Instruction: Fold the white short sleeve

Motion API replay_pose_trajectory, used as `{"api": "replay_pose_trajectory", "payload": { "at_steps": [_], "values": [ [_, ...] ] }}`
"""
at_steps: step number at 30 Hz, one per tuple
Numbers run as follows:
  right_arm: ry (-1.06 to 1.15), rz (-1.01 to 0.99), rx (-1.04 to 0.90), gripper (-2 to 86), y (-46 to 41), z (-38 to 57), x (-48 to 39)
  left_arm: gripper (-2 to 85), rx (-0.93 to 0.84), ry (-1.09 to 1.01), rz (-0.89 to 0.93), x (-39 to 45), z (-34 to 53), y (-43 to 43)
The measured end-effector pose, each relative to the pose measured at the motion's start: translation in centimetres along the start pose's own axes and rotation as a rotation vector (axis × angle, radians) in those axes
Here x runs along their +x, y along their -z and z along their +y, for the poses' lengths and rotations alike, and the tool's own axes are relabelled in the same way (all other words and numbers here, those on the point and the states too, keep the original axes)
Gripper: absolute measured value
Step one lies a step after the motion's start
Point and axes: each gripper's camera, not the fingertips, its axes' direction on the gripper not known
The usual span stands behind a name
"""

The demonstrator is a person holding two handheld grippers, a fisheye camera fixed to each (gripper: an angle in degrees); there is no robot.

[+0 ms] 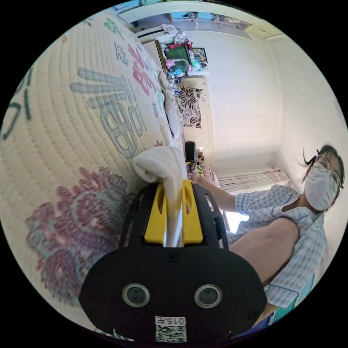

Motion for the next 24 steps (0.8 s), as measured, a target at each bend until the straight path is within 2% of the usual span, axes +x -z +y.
{"api": "replay_pose_trajectory", "payload": {
  "at_steps": [6, 8, 12, 14, 18, 20, 24],
  "values": [
    [0.282, -0.094, -0.118, 5.4, -11.1, -15.6, -7.1, 5.9, 0.209, -0.094, -0.180, 8.5, 2.0, 17.2],
    [0.353, -0.124, -0.157, 5.4, -17.5, -22.7, -10.2, 5.7, 0.295, -0.098, -0.322, 12.5, 2.4, 25.2],
    [0.406, -0.190, -0.197, 5.3, -26.3, -31.8, -13.9, 5.7, 0.405, -0.040, -0.460, 17.0, 2.7, 35.7],
    [0.377, -0.178, -0.226, 4.6, -30.9, -36.7, -15.5, 5.8, 0.438, 0.057, -0.579, 18.7, 2.6, 40.3],
    [0.358, 0.047, -0.219, 2.1, -36.1, -40.7, -16.7, 6.9, 0.536, 0.204, -0.826, 18.4, 2.8, 43.2],
    [0.247, 0.233, -0.203, 0.6, -38.0, -41.6, -15.3, 8.1, 0.700, 0.345, -0.895, 15.6, 4.4, 42.8],
    [0.230, 0.158, -0.138, 0.1, -36.9, -39.5, -12.8, 8.5, 0.996, 0.350, -1.138, 16.5, 8.7, 39.7]
  ]
}}
